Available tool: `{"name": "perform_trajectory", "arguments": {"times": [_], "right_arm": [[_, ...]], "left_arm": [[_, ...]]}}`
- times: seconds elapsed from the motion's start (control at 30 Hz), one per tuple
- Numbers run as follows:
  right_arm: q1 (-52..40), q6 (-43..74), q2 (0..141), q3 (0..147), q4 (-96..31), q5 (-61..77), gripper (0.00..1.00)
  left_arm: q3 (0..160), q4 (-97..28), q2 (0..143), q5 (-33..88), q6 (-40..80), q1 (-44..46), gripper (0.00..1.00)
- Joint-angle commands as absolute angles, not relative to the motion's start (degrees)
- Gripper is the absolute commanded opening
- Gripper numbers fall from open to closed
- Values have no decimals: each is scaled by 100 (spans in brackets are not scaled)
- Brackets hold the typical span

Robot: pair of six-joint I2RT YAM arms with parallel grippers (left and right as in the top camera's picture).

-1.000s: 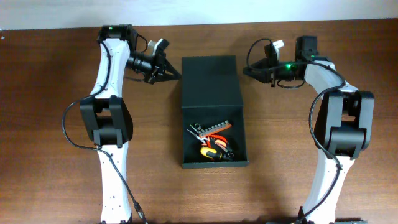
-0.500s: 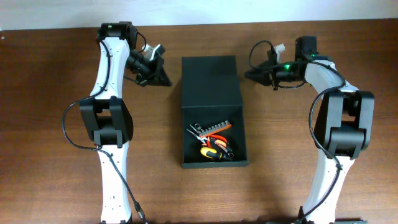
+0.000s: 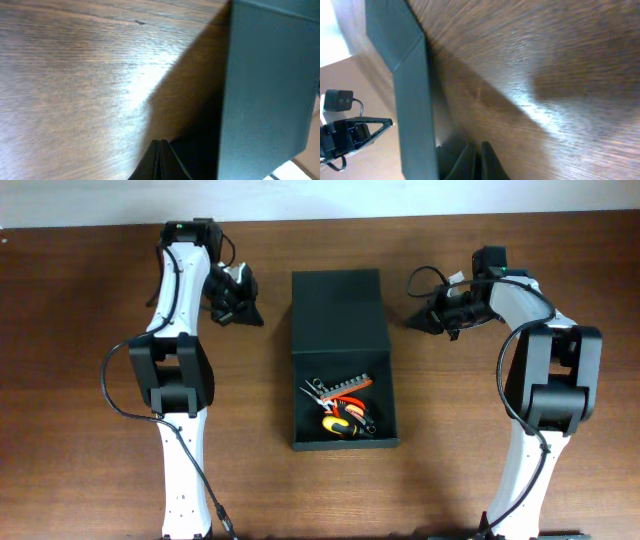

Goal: Pack container

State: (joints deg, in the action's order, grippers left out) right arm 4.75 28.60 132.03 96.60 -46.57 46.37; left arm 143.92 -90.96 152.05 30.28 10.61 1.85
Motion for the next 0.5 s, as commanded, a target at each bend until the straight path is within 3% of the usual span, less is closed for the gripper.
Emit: {"name": "perform_trajectory", "arguments": {"times": [0.0,0.47], "right_arm": [[342,2880,13152,9751,-4672,4390,4],[224,2790,13152,9751,-4742,4407,4]], "left_arm": [[14011,-8901,15301,3544,1166,172,2],[13388,-8309,15301,4602,805,189,2]]}}
